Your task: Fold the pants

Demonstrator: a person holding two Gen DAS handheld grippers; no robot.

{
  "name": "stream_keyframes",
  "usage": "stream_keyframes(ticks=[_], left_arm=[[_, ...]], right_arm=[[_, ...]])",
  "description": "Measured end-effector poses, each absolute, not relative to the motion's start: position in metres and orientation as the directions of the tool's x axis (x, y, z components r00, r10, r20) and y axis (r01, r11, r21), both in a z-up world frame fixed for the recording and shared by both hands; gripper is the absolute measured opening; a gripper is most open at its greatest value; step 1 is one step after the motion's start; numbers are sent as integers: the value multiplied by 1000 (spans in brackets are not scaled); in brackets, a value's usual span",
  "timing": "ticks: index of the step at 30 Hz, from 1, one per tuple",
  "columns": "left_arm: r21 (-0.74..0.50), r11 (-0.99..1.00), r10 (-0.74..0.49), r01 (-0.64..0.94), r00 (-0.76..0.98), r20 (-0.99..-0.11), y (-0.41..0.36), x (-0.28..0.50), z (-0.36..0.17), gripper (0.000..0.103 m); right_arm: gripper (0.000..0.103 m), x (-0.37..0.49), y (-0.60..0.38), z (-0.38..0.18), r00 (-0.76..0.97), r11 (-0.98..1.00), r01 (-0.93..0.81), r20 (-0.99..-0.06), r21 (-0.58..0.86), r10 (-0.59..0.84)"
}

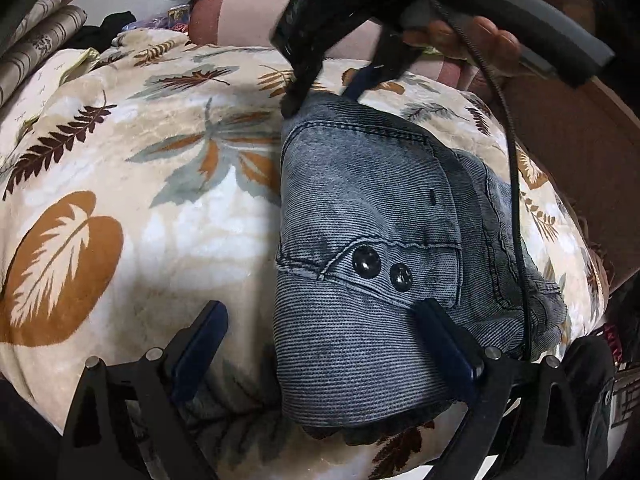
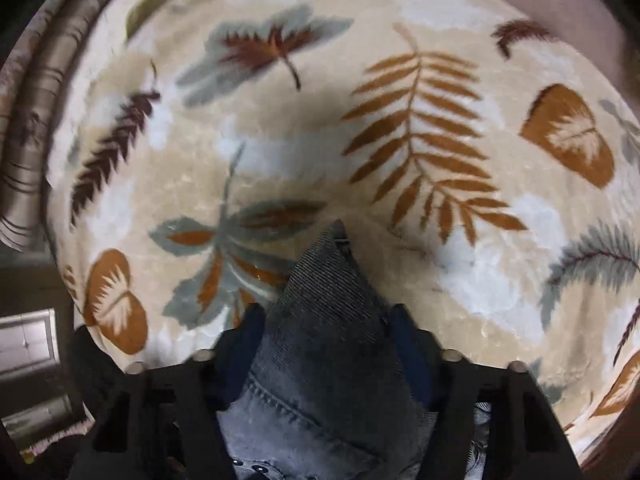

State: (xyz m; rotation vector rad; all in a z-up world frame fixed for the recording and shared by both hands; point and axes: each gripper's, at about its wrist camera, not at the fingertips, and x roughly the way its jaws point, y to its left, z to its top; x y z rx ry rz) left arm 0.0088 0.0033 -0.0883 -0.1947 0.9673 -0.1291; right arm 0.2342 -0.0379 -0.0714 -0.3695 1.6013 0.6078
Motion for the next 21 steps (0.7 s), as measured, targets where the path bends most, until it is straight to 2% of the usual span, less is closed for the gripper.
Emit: stream_keyframes(ticks=[2, 3, 7, 12, 13, 15, 17, 19, 21], left_arm=[[-222, 975, -198, 27, 566, -800, 3, 9, -88, 97], [-221, 975, -197, 26, 568, -799, 2, 9, -88, 97], [-216, 976, -192, 27, 574, -796, 1, 7, -87, 97], [-217, 976, -193, 27, 574, -796, 1, 7, -88, 97], [-216, 976, -192, 27, 574, -796, 1, 7, -88, 98], [-214, 976, -189, 26, 576, -795, 1, 7, -88, 98], [-215, 976, -189, 24, 579, -793, 1, 6, -88, 98], [-213, 977, -185, 21, 584, -791, 1, 5, -89, 98], [-212, 977, -183, 19, 586, -790, 1, 5, -89, 99]], right_arm=[[25, 231, -32, -71, -112, 786, -600, -989, 148, 100], [22, 228, -28, -67, -97, 771, -623, -991, 134, 94], [16, 224, -18, -59, -25, 754, -654, -998, 56, 52], [15, 221, -3, -55, 32, 744, -668, -999, 1, 30], [17, 222, -4, -51, 49, 758, -653, -998, -7, 32], [30, 226, -11, -45, 88, 794, -607, -995, -10, 55], [76, 227, -21, -36, 156, 829, -559, -985, -29, 70], [79, 222, -49, -17, 224, 875, -485, -966, 1, 125], [79, 209, -85, -6, 209, 903, -408, -949, 135, 237]])
